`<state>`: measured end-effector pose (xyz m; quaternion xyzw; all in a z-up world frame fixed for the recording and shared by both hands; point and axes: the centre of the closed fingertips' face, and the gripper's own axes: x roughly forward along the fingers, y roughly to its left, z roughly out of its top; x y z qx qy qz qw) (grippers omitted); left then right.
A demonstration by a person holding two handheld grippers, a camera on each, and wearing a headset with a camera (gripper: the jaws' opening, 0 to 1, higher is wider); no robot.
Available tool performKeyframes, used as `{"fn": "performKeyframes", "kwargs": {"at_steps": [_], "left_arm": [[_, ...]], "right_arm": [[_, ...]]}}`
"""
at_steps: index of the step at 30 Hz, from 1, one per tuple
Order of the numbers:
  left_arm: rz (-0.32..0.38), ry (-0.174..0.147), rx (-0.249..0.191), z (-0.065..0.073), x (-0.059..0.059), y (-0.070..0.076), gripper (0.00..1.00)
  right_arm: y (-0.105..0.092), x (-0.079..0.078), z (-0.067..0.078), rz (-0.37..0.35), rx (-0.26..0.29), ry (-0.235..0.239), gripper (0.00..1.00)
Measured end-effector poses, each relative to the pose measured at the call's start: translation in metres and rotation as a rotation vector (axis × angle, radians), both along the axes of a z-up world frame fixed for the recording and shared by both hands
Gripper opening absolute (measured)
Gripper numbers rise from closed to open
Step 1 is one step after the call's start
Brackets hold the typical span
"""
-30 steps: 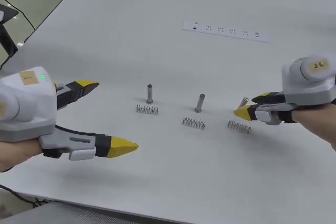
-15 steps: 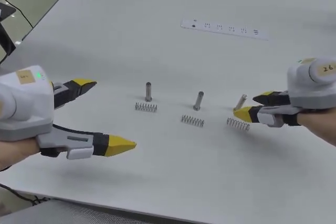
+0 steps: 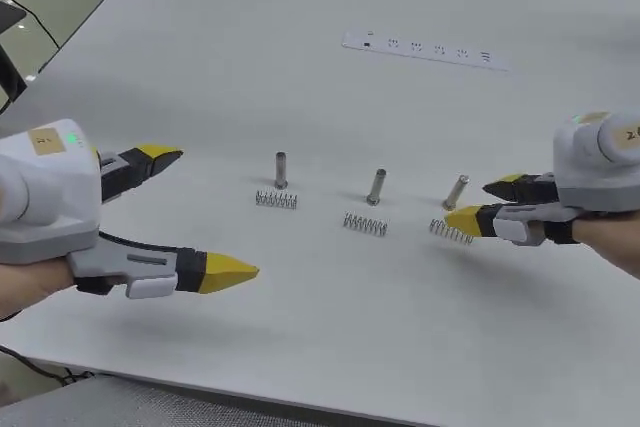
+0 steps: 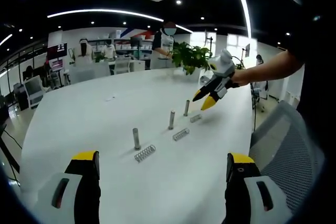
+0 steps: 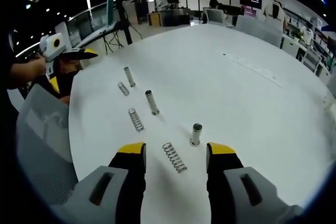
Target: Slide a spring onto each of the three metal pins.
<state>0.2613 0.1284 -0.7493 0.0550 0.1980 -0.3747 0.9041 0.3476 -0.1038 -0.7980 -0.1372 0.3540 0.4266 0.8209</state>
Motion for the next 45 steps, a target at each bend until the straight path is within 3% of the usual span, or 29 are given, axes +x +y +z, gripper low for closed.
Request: {"fn": "performKeyframes", "kwargs": {"at_steps": [29, 36, 45], "left_arm": [[0.004, 0.006, 0.002, -0.002, -0.003, 0.001, 0.98], [0.006, 0.006, 0.004, -0.001, -0.003, 0.002, 0.98], [0.002, 0.006, 0.006, 0.000, -0.002, 0.001, 0.98]], "right_arm": [[-0.002, -0.019, -0.007, 0.073, -0.053, 0.004, 0.44], [-0.003, -0.020, -0.014, 0.137, -0.120, -0.012, 0.43], [-0.002, -0.015, -0.017, 0.173, -0.148, -0.002, 0.39]]}}
